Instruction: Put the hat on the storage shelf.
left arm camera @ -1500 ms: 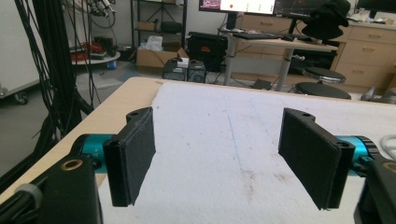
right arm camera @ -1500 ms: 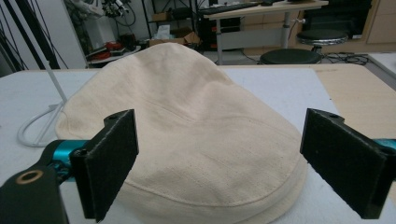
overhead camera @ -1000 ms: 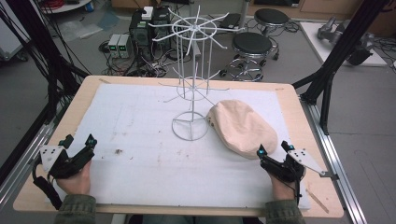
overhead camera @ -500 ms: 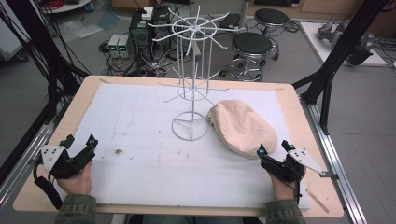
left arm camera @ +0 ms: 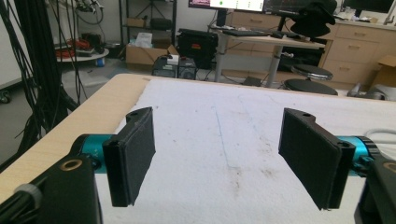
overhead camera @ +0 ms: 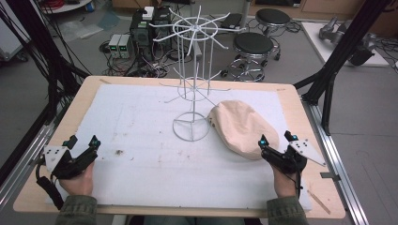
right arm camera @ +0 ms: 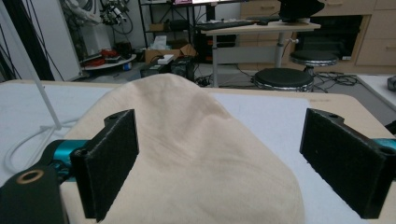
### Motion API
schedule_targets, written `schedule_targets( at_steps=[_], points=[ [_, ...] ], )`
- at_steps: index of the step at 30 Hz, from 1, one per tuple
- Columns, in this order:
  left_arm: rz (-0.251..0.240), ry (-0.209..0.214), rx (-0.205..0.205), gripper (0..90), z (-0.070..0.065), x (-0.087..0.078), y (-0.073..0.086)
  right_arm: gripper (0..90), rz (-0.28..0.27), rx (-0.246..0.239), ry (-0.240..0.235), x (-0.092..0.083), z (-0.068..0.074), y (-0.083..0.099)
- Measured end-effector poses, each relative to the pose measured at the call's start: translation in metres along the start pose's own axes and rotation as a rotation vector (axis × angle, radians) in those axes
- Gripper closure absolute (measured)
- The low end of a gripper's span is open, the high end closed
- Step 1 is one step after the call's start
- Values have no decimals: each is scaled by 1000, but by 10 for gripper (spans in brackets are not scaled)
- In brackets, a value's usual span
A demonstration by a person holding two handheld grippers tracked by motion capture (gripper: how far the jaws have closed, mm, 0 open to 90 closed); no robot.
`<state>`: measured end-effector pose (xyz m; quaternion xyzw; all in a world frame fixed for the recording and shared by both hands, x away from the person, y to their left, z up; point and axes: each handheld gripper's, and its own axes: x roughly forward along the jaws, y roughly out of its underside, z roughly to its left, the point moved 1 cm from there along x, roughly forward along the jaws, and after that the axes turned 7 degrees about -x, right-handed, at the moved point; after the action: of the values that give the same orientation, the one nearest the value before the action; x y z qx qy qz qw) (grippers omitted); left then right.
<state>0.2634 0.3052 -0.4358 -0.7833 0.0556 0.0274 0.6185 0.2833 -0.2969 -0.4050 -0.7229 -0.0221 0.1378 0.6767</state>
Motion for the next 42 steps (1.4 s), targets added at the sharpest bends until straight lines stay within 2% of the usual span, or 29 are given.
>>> schedule_targets(
  at_steps=[5,8,10,16,23,27,29,32,39,42],
  points=[
    [-3,1,14,274,-2,0,0,108,-1,8,12,10,-6,-9],
    [0,1,16,273,-4,2,1,108,28,-3,14,18,-8,-13],
    [-1,8,17,274,-5,3,1,108,43,16,17,27,-10,-17],
    [-4,8,13,273,-4,4,0,107,52,5,26,40,-9,-28],
    [-10,9,6,273,-3,3,0,107,58,-11,6,58,-8,-41],
    [-16,6,9,273,-2,2,0,107,84,0,-7,68,-8,-46],
    [-20,5,5,273,-2,1,0,107,103,16,-30,74,-8,-47],
    [-21,6,7,273,-2,1,0,107,124,-1,-44,83,-7,-49],
    [-22,0,16,274,-2,0,0,108,205,-16,-39,100,-11,-48],
    [-25,1,19,274,-3,0,0,108,221,-25,-49,106,-12,-48]
  ],
)
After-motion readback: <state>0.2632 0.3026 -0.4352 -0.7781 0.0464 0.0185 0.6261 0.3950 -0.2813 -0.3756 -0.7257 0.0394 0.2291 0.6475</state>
